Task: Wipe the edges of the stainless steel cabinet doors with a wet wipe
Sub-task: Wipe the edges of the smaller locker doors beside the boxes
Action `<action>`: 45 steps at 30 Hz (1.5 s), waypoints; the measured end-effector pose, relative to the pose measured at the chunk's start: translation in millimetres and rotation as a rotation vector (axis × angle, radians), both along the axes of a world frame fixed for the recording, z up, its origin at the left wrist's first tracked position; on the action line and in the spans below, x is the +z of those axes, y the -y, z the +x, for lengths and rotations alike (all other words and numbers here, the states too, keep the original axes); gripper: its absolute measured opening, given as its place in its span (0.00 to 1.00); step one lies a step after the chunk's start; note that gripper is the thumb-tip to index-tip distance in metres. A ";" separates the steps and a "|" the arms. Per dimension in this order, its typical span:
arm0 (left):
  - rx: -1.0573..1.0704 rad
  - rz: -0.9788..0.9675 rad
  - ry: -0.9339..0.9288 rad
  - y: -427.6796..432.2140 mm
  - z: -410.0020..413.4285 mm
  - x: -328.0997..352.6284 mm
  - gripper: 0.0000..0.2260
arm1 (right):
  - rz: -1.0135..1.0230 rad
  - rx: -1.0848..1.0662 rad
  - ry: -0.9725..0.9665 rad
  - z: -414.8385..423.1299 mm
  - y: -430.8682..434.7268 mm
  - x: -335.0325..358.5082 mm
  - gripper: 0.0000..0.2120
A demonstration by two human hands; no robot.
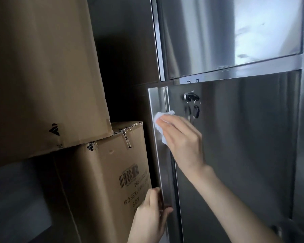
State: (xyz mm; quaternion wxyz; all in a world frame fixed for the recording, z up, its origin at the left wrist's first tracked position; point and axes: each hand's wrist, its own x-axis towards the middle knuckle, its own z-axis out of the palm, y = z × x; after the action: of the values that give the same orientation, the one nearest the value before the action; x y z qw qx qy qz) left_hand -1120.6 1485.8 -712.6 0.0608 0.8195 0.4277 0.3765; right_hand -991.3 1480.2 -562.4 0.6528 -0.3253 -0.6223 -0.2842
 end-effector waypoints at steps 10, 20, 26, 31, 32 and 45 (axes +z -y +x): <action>-0.011 -0.003 0.000 3.5 0.0 -6.1 0.19 | 0.126 -0.067 -0.053 -3.4 -6.4 3.0 0.09; -0.007 0.076 0.050 -0.8 -0.4 -10.0 0.23 | 0.013 -0.192 -0.010 9.3 -10.6 51.2 0.08; -0.037 0.051 0.049 2.9 -1.3 -9.8 0.19 | 0.007 -0.024 -0.084 14.3 -13.0 1.7 0.04; -0.036 0.054 0.055 4.1 -1.1 -9.3 0.20 | 0.170 -0.174 0.004 13.3 -17.7 40.3 0.02; -0.033 0.050 0.049 4.2 -1.4 -9.1 0.19 | 0.179 -0.184 -0.019 12.5 -17.5 42.3 0.02; -0.004 0.016 0.085 -5.8 -0.7 -6.3 0.17 | 0.063 0.020 -0.237 4.5 -15.1 -8.1 0.03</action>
State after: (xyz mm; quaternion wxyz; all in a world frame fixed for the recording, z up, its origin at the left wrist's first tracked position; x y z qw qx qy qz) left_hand -1121.3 1491.6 -718.8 0.0731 0.8040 0.4201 0.4144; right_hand -986.8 1495.3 -570.6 0.7344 -0.3298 -0.5349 -0.2565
